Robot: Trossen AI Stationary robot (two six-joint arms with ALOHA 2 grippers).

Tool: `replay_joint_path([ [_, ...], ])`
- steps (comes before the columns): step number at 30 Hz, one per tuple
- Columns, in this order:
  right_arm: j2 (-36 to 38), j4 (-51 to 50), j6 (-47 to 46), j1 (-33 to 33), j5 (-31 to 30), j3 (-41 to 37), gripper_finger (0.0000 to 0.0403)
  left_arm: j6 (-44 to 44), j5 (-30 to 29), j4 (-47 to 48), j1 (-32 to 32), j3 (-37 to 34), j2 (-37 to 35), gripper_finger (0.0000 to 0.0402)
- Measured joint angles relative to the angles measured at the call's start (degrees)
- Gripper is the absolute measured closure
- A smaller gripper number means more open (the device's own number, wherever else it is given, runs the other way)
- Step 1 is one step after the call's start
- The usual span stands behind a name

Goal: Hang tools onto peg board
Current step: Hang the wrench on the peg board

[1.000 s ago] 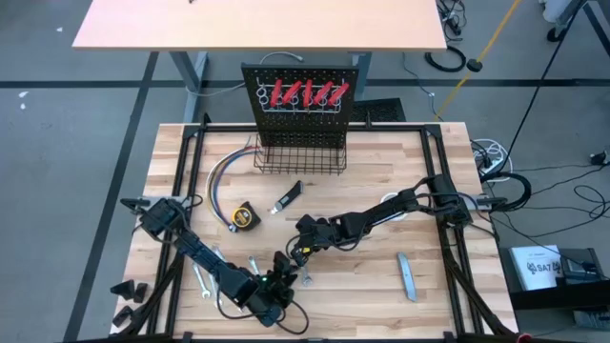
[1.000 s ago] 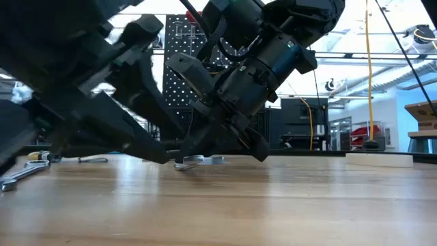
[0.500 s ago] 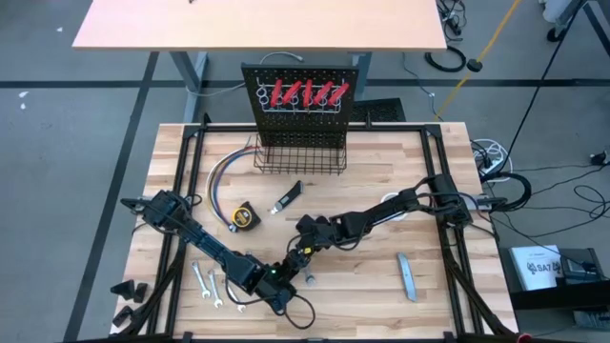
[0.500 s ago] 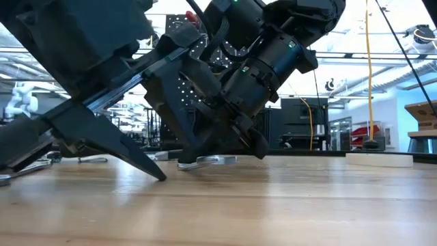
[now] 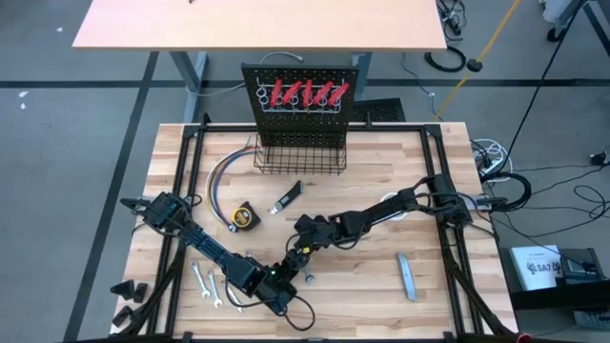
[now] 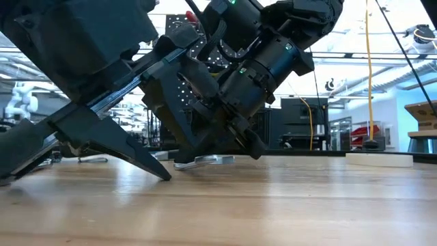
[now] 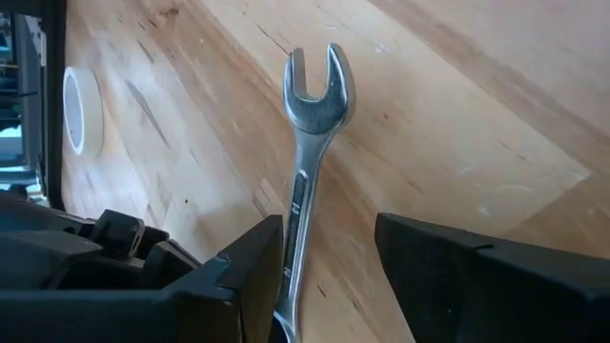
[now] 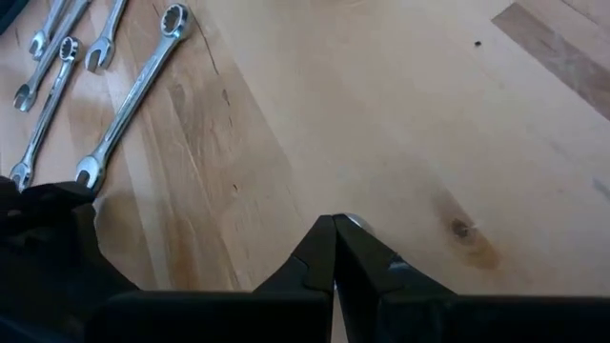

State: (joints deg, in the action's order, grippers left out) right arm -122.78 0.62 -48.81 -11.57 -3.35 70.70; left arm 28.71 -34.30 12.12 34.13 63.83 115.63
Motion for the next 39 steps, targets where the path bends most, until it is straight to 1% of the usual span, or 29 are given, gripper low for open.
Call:
replay_joint_path([
  [3,0.0,0.3,0.5,0.0,0.9,0.0,0.0403,1.3,-0.1,0.1,-0.1,0.0,0.0,0.0224],
  [7,-0.1,1.5,1.3,0.2,3.8,-0.1,0.0403,2.8,-0.7,0.4,-0.3,-0.1,0.0,0.0224],
  [11,-0.1,1.6,0.7,0.3,4.5,-0.1,0.0403,3.0,-1.2,0.6,-0.3,-0.1,0.0,0.0224],
  [13,-0.1,1.6,-1.4,0.3,3.7,-0.1,0.0403,1.1,-1.3,1.2,-0.3,-0.1,0.0,0.0224],
  [15,-0.1,1.5,-4.4,0.2,1.6,-0.1,0.0403,-2.1,-1.3,1.7,-0.2,-0.1,0.0,0.0224],
  [18,-0.2,1.6,-6.1,0.0,-1.6,-0.1,0.0403,-5.2,-1.6,1.1,0.5,-0.2,0.0,0.0224],
  [21,-0.2,1.7,-6.0,-0.2,-3.8,-0.1,0.0403,-4.0,-2.4,-3.0,1.6,-0.4,0.1,0.0225],
  [24,-0.2,1.6,-6.3,-0.1,-3.3,-0.1,0.0403,-2.9,-2.3,-4.5,2.3,-0.4,0.1,0.0225],
  [29,-0.2,1.6,-6.8,-0.1,-3.6,-0.1,0.0403,-4.8,-2.2,-5.4,2.8,-0.3,0.1,0.0225],
  [32,-0.2,1.6,-6.8,0.0,-3.7,-0.1,0.0403,-4.6,-2.4,-8.0,3.5,-0.4,0.1,0.0224],
  [33,-0.2,1.6,-7.8,0.1,-3.5,-0.1,0.0403,-4.1,-1.8,-9.4,4.0,-0.4,0.2,0.0224],
  [34,-0.2,1.7,-8.6,0.3,-3.2,-0.1,0.0403,-3.5,0.0,-10.8,4.5,-0.3,0.3,0.0224],
  [37,-0.2,2.0,-8.6,0.4,-3.9,0.0,0.0403,0.3,2.5,-11.6,5.5,-0.3,0.3,0.0224],
  [39,-0.2,2.1,-8.4,0.4,-3.9,0.0,0.0403,1.1,2.1,-11.7,5.7,-0.2,0.3,0.0224],
])
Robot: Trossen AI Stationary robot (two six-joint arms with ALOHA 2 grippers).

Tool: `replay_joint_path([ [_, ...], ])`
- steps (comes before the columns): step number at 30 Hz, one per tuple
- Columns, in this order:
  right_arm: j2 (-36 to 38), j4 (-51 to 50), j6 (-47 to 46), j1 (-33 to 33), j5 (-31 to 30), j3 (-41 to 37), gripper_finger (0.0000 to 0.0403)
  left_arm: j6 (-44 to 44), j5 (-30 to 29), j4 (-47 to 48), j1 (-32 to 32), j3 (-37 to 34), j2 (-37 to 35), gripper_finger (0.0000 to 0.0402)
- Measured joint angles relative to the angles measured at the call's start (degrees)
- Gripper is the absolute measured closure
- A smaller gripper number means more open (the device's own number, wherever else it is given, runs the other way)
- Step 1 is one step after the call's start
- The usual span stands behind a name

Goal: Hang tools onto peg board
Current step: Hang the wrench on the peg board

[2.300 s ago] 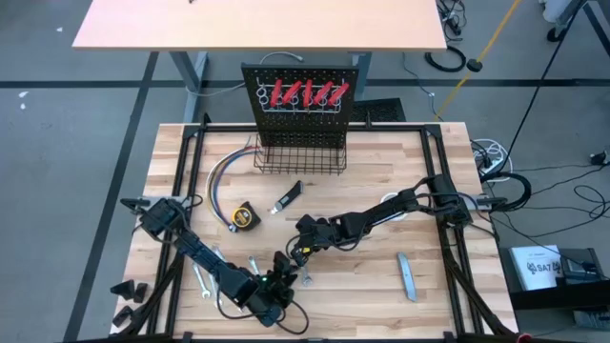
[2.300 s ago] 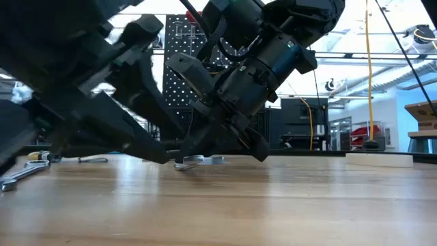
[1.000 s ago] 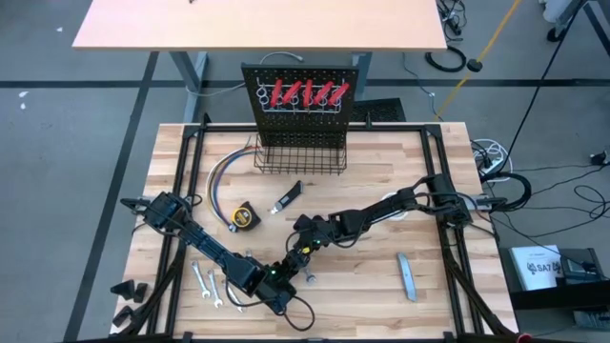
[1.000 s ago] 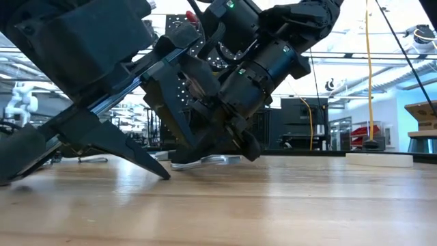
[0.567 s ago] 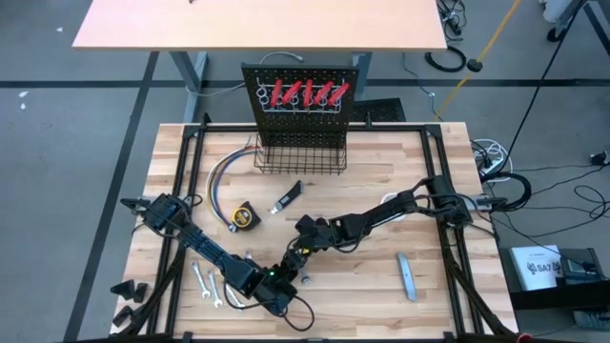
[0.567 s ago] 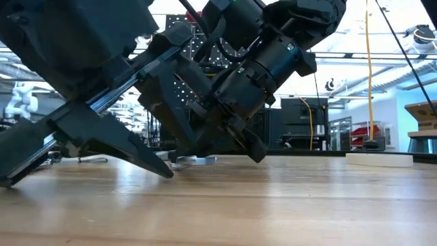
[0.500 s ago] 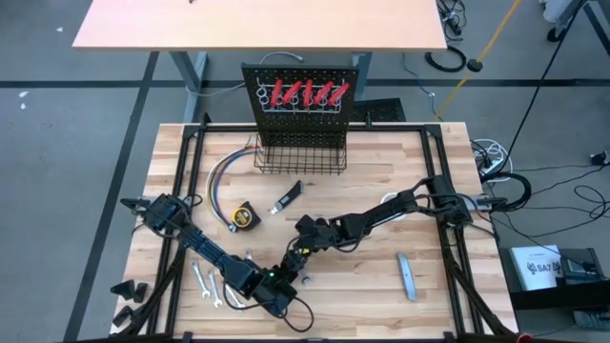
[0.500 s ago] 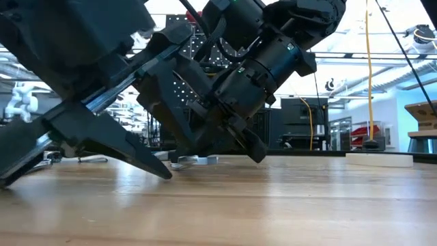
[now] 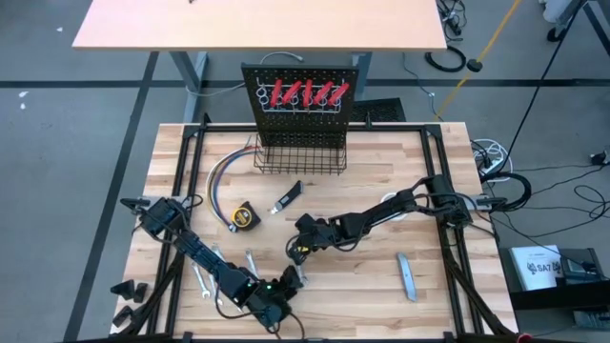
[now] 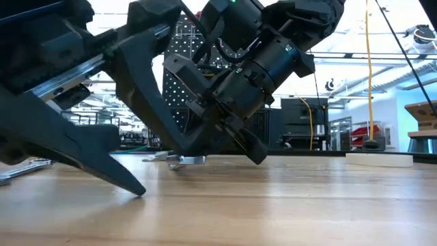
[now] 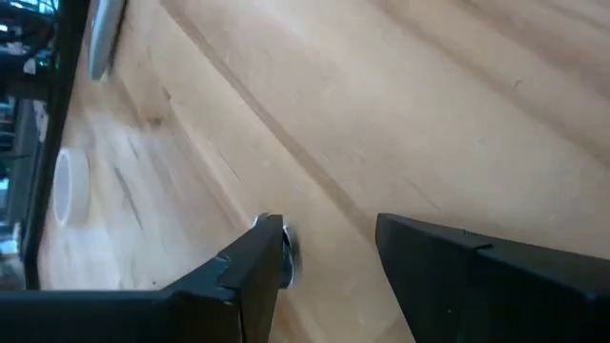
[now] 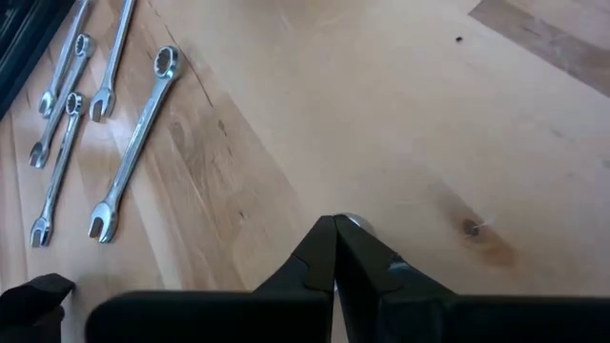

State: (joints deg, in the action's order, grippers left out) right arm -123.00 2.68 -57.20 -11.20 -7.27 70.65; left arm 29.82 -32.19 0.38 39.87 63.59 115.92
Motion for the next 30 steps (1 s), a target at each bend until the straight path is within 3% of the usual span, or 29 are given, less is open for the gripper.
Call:
replay_joint_path([
  [5,0.0,0.0,0.7,0.0,-0.3,0.0,0.0403,-2.9,-8.8,0.3,-0.9,0.0,0.0,0.0224],
  [10,0.0,0.0,1.3,0.0,-0.6,0.0,0.0403,-2.5,-5.8,0.1,-2.1,0.0,0.0,0.0224],
  [20,0.0,0.0,1.8,-0.1,-1.5,0.0,0.0403,-2.5,-5.6,-0.2,-2.1,0.0,0.0,0.0227],
  [30,0.0,0.0,1.4,0.0,-1.8,0.0,0.0403,-2.5,-5.1,-0.4,-2.1,0.0,-0.1,0.0297],
])
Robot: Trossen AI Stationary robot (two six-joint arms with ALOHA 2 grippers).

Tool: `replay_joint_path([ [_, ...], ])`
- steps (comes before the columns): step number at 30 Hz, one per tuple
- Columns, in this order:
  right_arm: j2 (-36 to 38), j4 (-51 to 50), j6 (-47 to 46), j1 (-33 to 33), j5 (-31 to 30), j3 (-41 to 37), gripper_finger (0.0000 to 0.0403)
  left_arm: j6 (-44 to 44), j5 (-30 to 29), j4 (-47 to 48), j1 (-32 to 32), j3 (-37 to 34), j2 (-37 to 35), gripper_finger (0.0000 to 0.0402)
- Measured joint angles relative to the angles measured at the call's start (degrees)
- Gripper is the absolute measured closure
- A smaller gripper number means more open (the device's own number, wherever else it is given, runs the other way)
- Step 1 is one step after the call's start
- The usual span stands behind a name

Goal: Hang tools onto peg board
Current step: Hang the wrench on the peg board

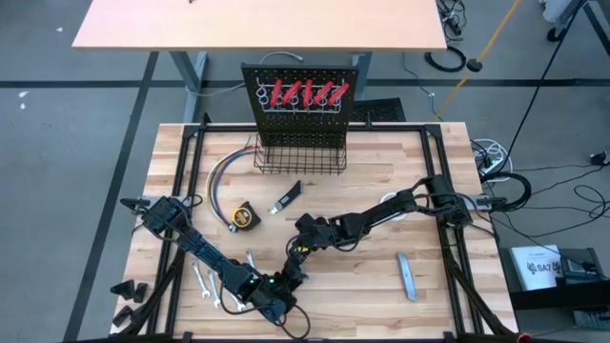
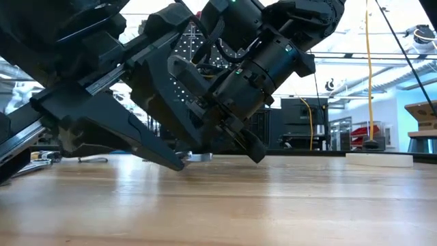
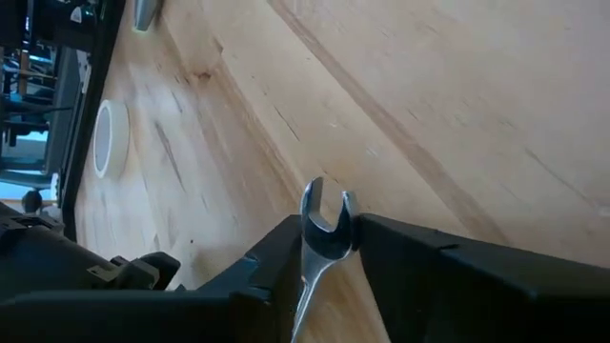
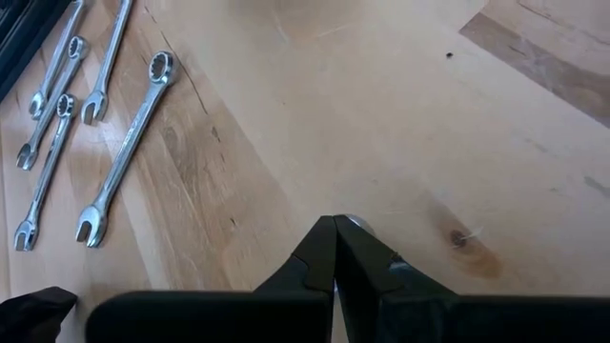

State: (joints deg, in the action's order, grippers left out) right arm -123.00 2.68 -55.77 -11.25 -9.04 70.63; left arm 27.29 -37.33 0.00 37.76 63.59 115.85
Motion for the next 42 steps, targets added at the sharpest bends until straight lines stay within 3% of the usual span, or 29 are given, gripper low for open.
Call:
replay_joint_path([
  [8,0.0,0.0,-0.8,0.0,-0.3,0.0,0.0403,0.0,-1.2,-0.1,1.1,0.0,-0.1,0.0389],
  [20,-0.1,2.6,0.8,-0.1,-0.3,-0.1,0.0403,-1.5,-9.0,-0.1,4.9,0.1,-0.1,0.04],
  [24,-0.1,3.2,0.5,-0.1,0.0,-0.1,0.0403,-2.4,-9.1,0.0,5.8,0.1,-0.1,0.0399],
  [30,-0.1,3.1,-0.1,0.0,0.1,0.0,0.0403,-5.7,-8.6,1.4,5.6,0.1,-0.1,0.0364],
  [38,-0.1,3.0,0.3,0.0,0.4,0.0,0.0403,-5.6,-7.2,3.2,2.9,0.1,0.0,0.0266],
  [42,-0.1,3.0,0.6,0.0,0.4,0.0,0.0403,-5.7,-0.2,2.4,0.3,0.1,0.0,0.0238],
])
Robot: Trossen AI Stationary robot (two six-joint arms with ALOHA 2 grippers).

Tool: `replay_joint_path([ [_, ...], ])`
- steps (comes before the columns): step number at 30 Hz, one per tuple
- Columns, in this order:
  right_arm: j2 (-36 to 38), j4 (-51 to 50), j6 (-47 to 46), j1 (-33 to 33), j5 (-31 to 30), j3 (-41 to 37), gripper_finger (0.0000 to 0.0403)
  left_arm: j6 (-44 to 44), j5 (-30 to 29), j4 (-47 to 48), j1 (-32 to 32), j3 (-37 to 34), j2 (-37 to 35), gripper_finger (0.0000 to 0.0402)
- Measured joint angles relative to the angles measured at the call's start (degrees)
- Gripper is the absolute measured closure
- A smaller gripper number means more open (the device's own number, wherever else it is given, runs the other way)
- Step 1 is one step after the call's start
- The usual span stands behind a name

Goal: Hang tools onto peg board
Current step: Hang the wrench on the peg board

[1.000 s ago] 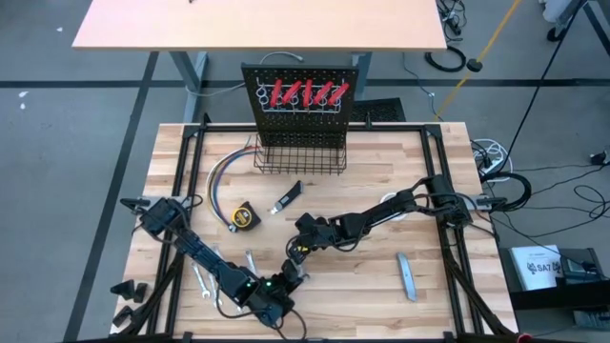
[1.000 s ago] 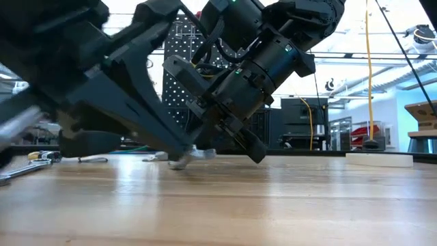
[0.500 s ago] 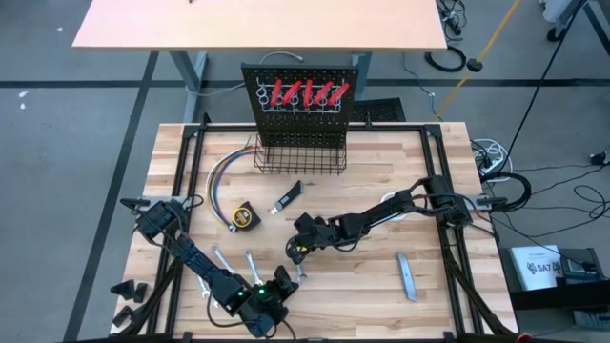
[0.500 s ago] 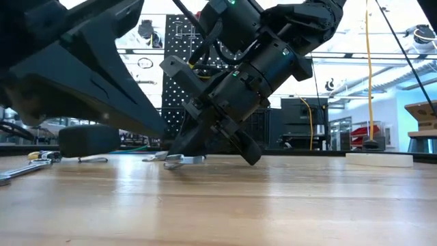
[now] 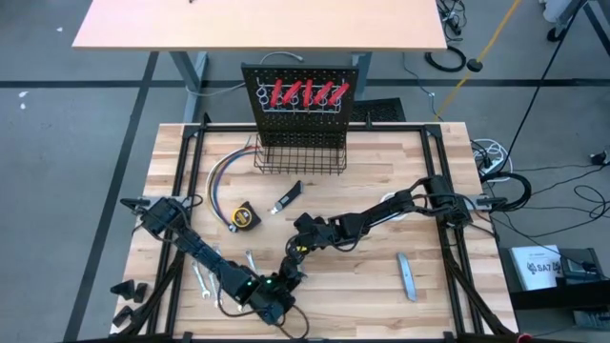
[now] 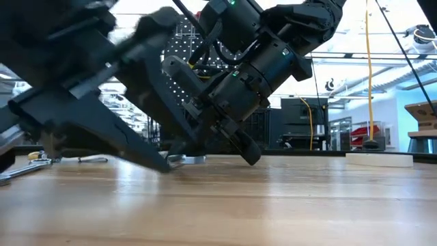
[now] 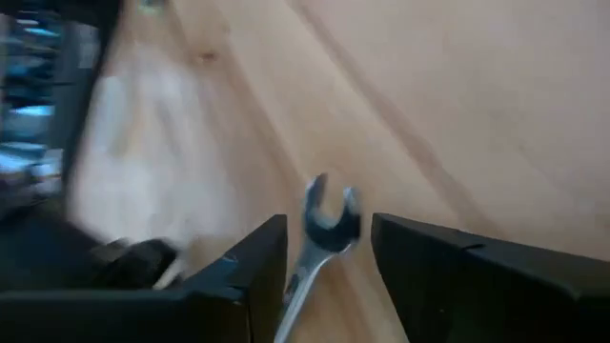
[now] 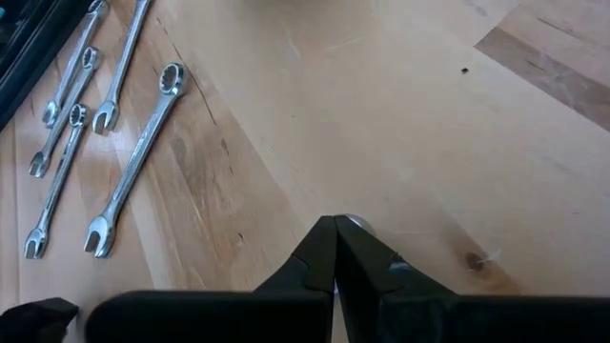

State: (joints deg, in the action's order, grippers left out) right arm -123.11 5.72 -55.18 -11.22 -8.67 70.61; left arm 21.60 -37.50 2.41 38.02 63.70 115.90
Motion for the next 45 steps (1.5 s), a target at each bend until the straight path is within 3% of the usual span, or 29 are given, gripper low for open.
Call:
replay_joint_path([
  [10,0.0,-0.4,0.5,0.0,-0.5,0.0,0.0403,2.8,2.7,-0.1,-2.2,0.0,0.0,0.0244],
  [24,0.0,-0.6,0.5,0.1,-0.5,0.0,0.0403,3.3,2.3,-0.8,-2.7,0.0,0.1,0.0333],
  [30,0.0,0.4,1.1,-0.3,-1.4,0.1,0.0403,3.4,-3.3,-1.3,-2.0,0.1,0.2,0.0388],
  [38,3.9,-2.0,5.3,-0.8,1.0,-0.4,0.0402,4.3,-13.0,0.0,3.1,1.9,0.2,0.039],
  [45,12.7,-8.6,11.1,-1.8,2.4,-0.2,0.0402,4.4,-20.3,4.1,6.0,4.0,0.2,0.039],
])
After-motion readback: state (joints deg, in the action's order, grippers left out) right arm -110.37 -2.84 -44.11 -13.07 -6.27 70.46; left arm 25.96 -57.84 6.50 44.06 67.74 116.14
